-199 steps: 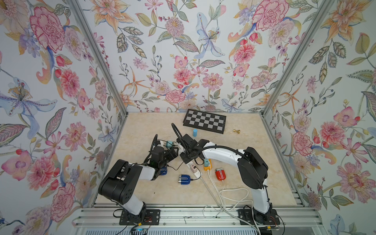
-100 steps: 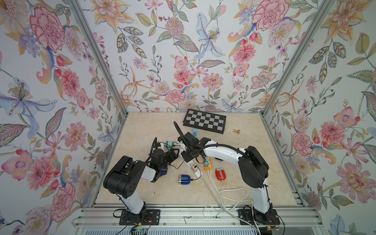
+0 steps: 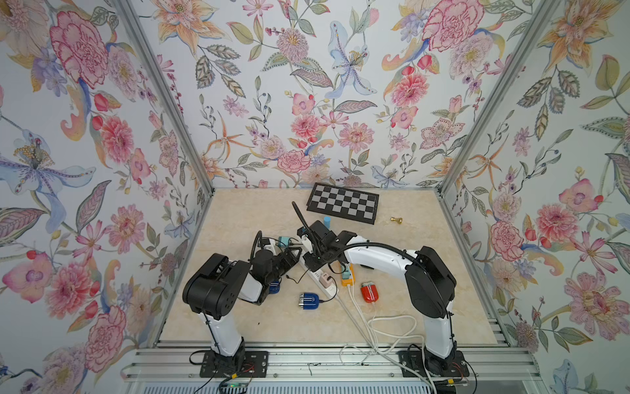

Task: Unplug the electric shaver
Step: Remove the plug from the socket.

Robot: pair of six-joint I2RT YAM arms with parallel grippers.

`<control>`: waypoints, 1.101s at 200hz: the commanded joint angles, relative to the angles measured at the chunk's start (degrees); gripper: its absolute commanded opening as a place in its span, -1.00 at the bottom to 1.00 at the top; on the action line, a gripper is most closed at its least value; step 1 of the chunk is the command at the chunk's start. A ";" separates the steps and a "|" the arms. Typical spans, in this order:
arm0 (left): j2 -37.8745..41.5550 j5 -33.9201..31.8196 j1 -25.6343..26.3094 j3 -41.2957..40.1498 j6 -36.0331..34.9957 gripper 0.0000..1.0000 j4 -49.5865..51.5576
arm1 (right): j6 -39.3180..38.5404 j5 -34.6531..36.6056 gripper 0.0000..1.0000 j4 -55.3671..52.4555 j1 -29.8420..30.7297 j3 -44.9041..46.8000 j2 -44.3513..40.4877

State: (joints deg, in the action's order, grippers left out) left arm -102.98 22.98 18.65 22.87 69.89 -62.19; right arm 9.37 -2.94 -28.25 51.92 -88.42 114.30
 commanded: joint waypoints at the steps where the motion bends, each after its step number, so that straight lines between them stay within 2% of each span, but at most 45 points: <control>1: -1.11 1.08 0.07 0.92 0.12 0.67 1.91 | -0.71 -1.45 -0.74 3.37 -0.22 0.17 -3.12; 14: -0.84 0.79 0.07 0.94 0.08 0.61 1.89 | -0.75 -1.37 -0.74 3.38 -0.19 0.27 -2.97; 51: -1.40 0.91 0.11 1.04 0.81 0.24 0.60 | -0.66 -1.45 -0.74 3.46 0.10 0.16 -2.85; 102: -2.64 1.51 0.42 1.71 2.45 0.07 -2.18 | -1.04 -3.11 -0.76 3.72 0.47 0.00 -2.70; 172: -2.81 1.15 0.61 1.56 2.62 0.00 -2.99 | -1.71 -5.23 -0.80 3.73 0.95 -0.43 -2.50; 209: -2.85 1.06 0.73 1.56 2.97 -0.49 -3.64 | -1.63 -5.28 -0.79 3.77 1.07 -0.76 -2.24; 220: -2.67 0.93 0.88 1.60 2.93 -0.57 -3.22 | -1.29 -4.60 -0.78 3.73 1.14 -0.87 -2.24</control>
State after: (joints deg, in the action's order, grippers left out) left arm -104.84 23.66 18.72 23.88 76.12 -63.59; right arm 8.88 -7.20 -27.29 52.36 -88.05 113.86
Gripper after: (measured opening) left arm 0.325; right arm 0.289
